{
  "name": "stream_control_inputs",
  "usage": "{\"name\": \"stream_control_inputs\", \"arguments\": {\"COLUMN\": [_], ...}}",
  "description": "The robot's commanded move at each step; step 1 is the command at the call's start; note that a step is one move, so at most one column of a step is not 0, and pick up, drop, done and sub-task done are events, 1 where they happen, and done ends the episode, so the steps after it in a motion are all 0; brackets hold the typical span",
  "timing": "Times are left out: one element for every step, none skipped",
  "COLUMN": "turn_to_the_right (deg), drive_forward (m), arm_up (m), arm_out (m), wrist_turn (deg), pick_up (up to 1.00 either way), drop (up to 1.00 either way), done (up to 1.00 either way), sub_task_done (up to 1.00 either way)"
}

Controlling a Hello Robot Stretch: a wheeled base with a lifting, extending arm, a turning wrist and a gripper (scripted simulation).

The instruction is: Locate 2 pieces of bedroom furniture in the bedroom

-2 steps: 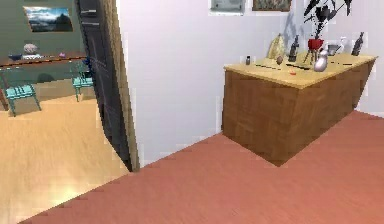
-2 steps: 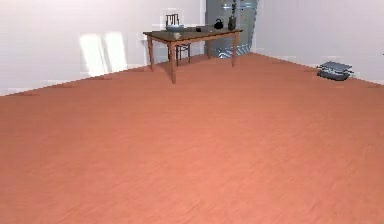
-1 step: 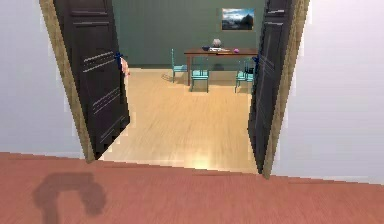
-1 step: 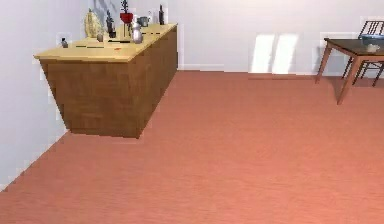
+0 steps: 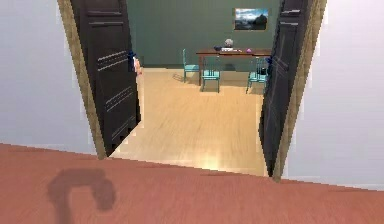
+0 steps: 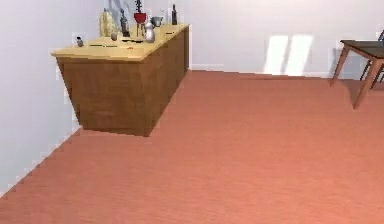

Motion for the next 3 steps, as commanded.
{"name": "stream_control_inputs", "arguments": {"turn_to_the_right": [0.0,-3.0,0.0], "drive_forward": [1.0,0.0,1.0], "arm_up": [0.0,0.0,0.0], "arm_out": [0.0,0.0,0.0], "wrist_turn": [0.0,0.0,0.0], "pick_up": [0.0,0.0,0.0], "drop": [0.0,0.0,0.0], "done": [0.0,0.0,0.0], "sub_task_done": [0.0,0.0,0.0]}}
